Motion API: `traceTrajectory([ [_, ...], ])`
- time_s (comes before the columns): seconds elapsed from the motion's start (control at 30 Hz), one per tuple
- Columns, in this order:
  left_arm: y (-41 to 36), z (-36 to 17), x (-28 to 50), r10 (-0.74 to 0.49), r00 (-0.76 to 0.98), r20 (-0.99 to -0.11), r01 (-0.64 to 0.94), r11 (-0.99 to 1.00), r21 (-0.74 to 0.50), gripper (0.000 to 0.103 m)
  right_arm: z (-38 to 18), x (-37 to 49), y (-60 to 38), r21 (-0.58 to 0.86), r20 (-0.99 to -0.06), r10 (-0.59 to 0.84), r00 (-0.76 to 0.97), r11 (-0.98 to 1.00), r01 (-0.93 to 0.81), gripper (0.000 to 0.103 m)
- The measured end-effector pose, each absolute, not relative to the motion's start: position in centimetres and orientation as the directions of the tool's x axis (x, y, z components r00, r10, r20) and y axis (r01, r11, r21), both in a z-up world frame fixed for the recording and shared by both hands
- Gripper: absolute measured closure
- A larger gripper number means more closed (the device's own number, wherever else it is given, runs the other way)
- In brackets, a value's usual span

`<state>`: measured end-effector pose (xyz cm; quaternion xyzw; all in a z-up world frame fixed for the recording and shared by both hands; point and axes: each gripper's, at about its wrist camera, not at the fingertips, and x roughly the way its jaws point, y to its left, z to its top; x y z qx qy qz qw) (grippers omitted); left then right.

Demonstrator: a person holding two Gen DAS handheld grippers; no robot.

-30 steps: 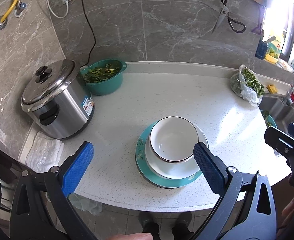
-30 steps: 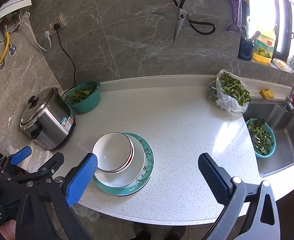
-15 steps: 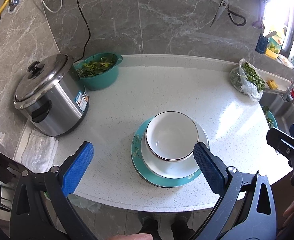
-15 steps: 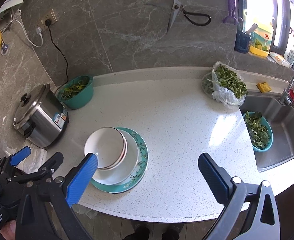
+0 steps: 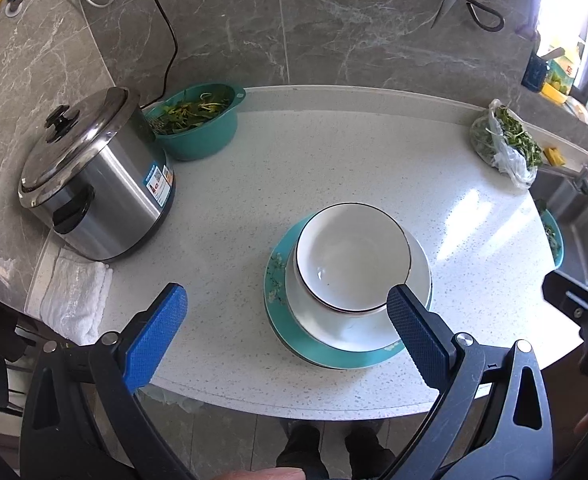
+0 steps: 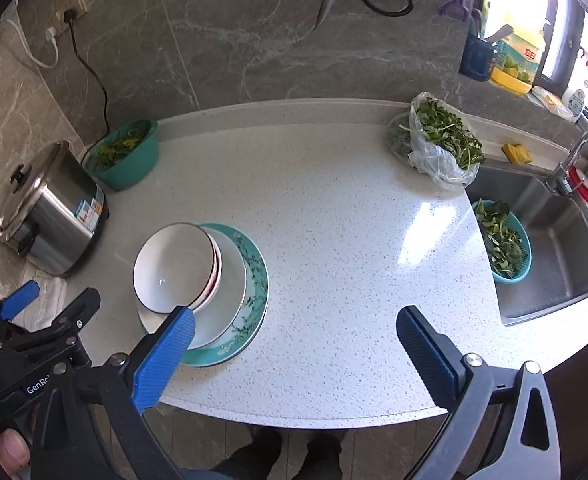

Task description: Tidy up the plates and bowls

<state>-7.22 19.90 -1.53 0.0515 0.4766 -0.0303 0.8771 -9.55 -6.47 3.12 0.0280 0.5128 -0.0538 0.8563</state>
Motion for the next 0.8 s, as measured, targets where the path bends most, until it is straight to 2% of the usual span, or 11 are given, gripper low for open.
traceTrajectory([
  [0.8, 19.9, -1.5, -7.9, -0.004, 0.543, -0.840, 0.101, 0.993, 0.061, 0.001, 3.1, -9.2, -5.0, -0.005, -0.883, -0.041, 0.468, 0.997, 0.079, 0.000],
])
